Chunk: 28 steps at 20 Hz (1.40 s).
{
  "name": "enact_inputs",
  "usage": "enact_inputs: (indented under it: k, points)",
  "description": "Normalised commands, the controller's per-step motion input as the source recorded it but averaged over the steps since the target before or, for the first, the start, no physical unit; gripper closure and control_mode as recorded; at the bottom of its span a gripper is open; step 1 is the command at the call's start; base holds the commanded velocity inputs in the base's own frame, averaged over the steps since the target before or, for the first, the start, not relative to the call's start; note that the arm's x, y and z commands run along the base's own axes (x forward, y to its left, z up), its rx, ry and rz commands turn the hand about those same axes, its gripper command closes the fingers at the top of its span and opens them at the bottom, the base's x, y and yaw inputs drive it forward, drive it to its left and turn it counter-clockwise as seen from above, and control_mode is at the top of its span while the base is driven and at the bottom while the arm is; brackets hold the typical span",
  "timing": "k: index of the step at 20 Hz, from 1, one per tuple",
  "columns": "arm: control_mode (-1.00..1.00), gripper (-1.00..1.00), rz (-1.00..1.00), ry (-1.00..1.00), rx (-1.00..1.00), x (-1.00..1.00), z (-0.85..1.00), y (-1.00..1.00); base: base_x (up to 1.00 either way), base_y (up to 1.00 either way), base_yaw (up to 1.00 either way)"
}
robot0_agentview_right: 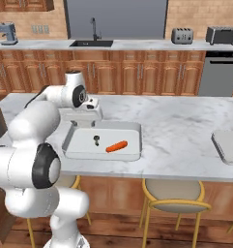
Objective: Place the cold items (carrot and mushroom) from the fridge in one tupperware on the dining counter. Place the warm items (kebab skewer and hot dog) in the stove area in another tupperware.
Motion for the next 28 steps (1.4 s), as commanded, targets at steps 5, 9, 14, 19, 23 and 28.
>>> enact_inputs:
  k: [5,9,14,19,23,28]
  points:
    - [-1.0,-1.0,-0.08,-0.11,0.07,-1.0,0.73,-0.01,0.0,0.0,0.0]
    - [-1.0,-1.0,-0.04,-0.27,0.15,-1.0,0.14,-0.18,0.0,0.0,0.0]
    - [-1.0,-1.0,-0.06,-0.09,0.08,-1.0,0.01,-0.1,0.0,0.0,0.0]
    - [-1.0,-1.0,-0.04,0.11,-0.02,-0.53,-0.22,0.0,0.0,0.0,0.0]
    - [-1.0,-1.0,0.0,0.13,-0.05,-0.04,-0.15,0.06,0.0,0.0,0.0]
    - [-1.0,-1.0,0.0,0.09,-0.03,0.0,-0.14,0.11,0.0,0.0,0.0]
